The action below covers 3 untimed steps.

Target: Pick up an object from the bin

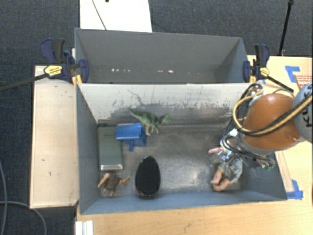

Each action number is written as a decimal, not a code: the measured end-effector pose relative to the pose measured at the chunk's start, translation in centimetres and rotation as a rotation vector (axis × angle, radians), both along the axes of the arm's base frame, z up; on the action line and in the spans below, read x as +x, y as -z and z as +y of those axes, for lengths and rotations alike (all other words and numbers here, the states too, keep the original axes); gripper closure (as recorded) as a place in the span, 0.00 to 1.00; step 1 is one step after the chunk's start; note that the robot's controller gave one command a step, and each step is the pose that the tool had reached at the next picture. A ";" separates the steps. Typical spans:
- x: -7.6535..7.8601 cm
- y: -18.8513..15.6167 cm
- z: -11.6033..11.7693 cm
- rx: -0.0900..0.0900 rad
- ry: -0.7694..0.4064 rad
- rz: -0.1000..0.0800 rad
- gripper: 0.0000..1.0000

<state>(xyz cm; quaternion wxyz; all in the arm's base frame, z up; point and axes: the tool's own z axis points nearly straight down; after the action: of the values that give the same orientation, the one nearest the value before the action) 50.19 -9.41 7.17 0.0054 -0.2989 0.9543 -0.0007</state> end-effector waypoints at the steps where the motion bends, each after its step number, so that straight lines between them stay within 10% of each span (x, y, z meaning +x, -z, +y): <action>1: 0.0 0.0 0.0 0.000 0.001 0.000 1.00; 3: -0.6 -10.3 -1.2 0.001 0.035 0.013 1.00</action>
Offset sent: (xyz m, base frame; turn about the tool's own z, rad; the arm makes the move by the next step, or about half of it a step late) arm 0.0285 -0.0200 0.1164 -0.0140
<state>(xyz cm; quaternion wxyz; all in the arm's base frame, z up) 49.56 -10.62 17.46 -0.0010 -0.2823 0.9593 0.0015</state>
